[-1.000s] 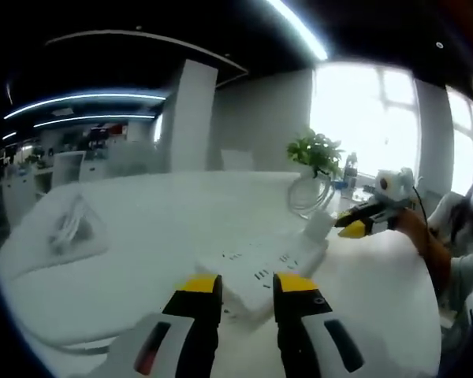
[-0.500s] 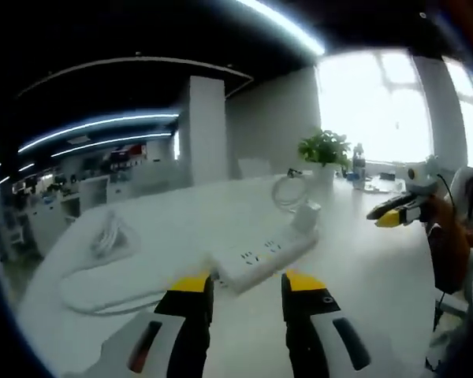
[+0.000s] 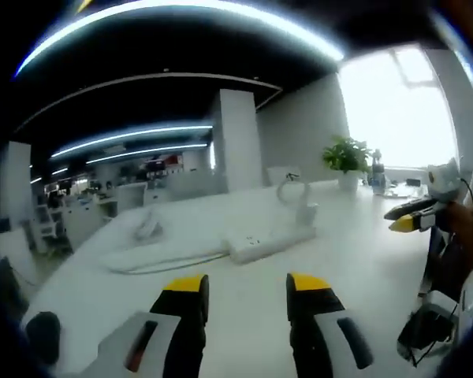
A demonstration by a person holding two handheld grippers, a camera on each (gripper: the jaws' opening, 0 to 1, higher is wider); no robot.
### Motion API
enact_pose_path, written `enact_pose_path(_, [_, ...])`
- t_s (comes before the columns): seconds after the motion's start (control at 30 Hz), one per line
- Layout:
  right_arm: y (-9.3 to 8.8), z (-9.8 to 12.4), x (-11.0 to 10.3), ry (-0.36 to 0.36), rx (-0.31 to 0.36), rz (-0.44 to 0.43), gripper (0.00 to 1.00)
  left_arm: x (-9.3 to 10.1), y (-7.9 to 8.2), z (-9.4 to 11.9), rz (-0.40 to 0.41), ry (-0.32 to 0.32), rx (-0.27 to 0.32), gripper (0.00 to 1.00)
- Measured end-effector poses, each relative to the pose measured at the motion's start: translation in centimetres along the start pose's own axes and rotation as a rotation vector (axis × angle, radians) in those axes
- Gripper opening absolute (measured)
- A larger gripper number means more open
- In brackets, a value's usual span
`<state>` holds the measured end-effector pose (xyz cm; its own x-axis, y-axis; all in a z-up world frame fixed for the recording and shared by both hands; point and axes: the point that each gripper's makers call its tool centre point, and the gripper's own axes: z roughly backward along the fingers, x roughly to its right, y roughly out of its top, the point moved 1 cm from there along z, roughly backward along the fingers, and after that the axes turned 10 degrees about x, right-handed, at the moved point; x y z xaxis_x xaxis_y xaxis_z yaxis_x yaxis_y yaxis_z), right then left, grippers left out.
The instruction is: Straighten the power strip on the desk, plug the charger into it
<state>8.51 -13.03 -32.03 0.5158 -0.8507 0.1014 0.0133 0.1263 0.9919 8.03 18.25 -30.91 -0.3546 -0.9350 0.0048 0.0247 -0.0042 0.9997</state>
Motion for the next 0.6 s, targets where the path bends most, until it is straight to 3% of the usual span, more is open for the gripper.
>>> enact_pose_path(0.2, [0.0, 1.1, -0.1, -0.035, 0.009, -0.005, 0.32, -0.3, -1.0, 1.7, -0.013, 0.064, -0.043, 0.48])
enact_pose_path(0.6, [-0.2, 1.1, -0.2, -0.042, 0.016, -0.003, 0.32, -1.0, -1.5, 3.0, -0.028, 0.116, -0.057, 0.48])
